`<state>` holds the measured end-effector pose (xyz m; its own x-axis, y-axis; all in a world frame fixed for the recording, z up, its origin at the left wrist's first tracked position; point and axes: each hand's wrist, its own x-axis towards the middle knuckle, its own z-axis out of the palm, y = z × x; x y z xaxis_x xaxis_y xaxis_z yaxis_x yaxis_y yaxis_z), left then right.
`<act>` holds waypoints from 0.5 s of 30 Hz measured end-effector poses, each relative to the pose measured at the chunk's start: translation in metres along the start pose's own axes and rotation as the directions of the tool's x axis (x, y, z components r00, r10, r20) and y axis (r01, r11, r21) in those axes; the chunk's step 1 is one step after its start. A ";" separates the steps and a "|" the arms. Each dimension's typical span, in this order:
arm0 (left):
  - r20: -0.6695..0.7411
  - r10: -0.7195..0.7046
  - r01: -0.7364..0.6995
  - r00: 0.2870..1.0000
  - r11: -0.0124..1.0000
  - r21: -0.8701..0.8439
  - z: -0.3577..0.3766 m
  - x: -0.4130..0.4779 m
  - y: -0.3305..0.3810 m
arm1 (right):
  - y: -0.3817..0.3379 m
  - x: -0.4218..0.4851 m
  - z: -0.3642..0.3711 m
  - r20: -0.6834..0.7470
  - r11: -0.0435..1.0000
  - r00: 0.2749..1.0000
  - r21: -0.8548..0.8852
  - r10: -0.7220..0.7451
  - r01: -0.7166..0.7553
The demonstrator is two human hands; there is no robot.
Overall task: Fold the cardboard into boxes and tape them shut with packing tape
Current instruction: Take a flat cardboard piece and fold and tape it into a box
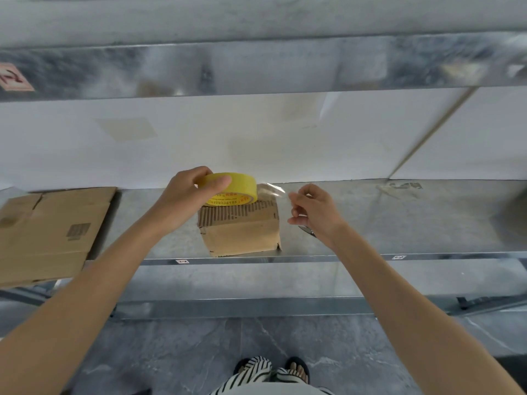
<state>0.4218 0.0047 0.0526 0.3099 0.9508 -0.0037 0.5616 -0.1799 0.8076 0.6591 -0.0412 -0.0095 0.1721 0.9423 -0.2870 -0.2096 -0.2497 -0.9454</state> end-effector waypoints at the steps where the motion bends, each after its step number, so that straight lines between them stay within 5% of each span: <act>1: -0.013 -0.010 0.010 1.000 1.000 -0.012 0.002 -0.001 0.000 | 0.002 0.001 0.001 -0.002 1.000 1.000 0.002 0.009 -0.009; 10: -0.046 -0.119 0.111 0.992 0.985 -0.135 0.018 -0.009 0.000 | 0.021 0.009 0.012 0.030 0.997 0.997 0.014 0.070 -0.071; 15: -0.090 -0.108 0.092 0.990 0.983 -0.160 0.023 -0.012 -0.001 | 0.029 0.012 0.021 -0.073 0.976 0.996 -0.204 0.059 -0.073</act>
<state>0.4352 -0.0123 0.0378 0.1774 0.9834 -0.0375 0.4577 -0.0487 0.8878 0.6345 -0.0324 -0.0374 0.2292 0.9071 -0.3531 -0.0213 -0.3580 -0.9335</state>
